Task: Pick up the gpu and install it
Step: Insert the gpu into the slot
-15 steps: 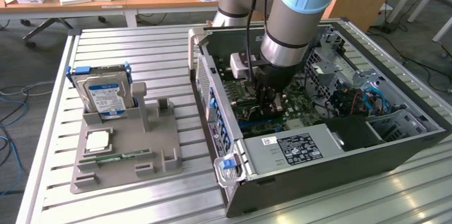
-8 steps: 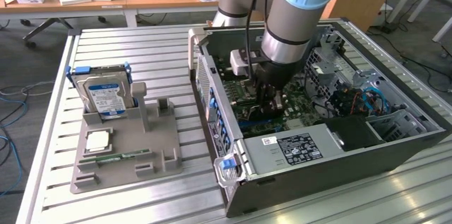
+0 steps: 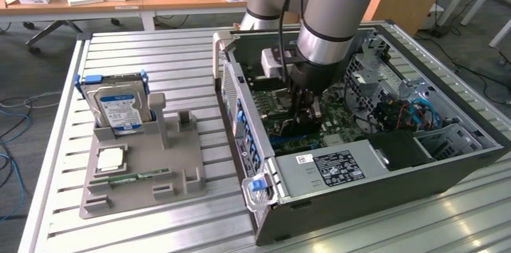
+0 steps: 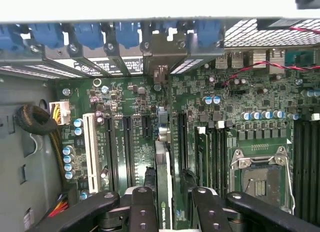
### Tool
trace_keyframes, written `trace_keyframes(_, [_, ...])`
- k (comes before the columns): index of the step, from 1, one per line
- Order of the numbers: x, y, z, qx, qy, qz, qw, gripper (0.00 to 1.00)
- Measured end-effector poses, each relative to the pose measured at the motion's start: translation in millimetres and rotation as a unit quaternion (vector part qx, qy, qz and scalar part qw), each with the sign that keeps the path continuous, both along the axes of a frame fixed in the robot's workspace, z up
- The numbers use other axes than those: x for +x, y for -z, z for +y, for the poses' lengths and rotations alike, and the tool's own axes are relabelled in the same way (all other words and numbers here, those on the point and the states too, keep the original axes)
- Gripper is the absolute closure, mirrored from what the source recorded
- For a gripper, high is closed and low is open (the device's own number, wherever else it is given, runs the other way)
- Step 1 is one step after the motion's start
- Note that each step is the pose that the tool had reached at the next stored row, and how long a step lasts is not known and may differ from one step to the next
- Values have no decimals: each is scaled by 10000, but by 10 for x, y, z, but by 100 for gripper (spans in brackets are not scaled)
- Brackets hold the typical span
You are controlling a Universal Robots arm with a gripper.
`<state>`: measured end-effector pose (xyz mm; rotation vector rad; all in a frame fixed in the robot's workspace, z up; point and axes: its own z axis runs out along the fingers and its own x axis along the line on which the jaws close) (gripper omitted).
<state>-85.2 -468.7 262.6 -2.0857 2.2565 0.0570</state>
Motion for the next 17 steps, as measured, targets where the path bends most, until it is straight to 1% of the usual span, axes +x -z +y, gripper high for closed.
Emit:
trace_keyframes(9, [0, -187, 0, 0, 46, 0, 10000, 66])
trace_keyframes(17, [0, -391, 0, -1, 106, 0, 9999, 66])
